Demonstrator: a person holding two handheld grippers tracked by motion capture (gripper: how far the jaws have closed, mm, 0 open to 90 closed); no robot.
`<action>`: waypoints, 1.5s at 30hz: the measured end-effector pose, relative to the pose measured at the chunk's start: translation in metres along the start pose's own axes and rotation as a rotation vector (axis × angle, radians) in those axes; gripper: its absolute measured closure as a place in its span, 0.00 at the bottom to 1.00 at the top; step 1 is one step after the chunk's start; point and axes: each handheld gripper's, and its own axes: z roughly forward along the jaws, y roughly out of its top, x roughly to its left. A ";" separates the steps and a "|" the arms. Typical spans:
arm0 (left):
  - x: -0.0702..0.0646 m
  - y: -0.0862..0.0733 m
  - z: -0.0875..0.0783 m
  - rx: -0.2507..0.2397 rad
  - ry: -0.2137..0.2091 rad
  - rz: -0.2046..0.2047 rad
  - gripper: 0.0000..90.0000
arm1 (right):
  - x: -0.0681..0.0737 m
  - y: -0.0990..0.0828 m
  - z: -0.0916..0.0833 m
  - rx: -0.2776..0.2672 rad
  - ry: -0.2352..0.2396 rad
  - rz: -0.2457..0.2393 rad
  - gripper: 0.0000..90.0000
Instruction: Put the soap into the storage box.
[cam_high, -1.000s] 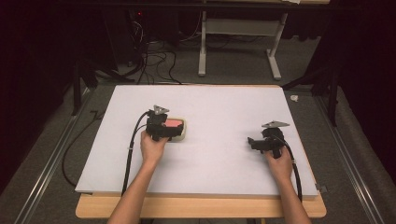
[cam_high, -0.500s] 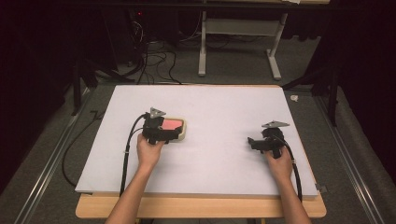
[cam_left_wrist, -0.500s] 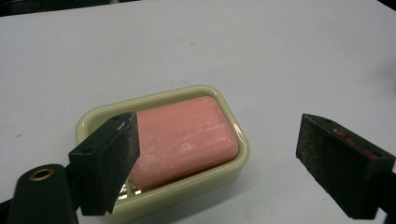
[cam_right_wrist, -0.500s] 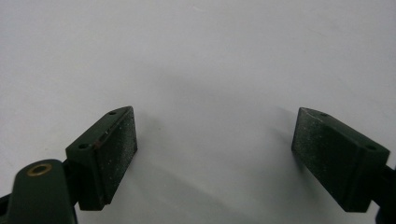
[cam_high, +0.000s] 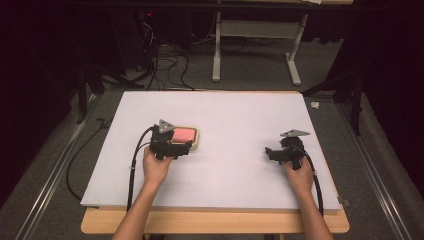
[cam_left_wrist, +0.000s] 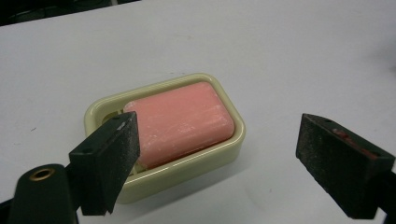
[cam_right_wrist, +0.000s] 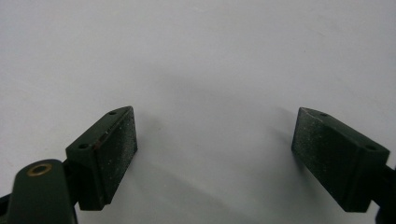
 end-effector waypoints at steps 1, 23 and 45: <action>0.000 0.000 -0.001 -0.001 -0.004 0.000 0.16 | 0.000 0.000 0.000 0.000 0.000 0.000 0.16; -0.011 -0.011 -0.019 -0.032 -0.056 0.013 0.16 | 0.000 0.000 0.000 0.000 0.000 0.000 0.16; -0.014 -0.032 -0.024 -0.023 -0.112 0.006 0.17 | 0.000 0.000 0.000 0.000 0.000 0.000 0.16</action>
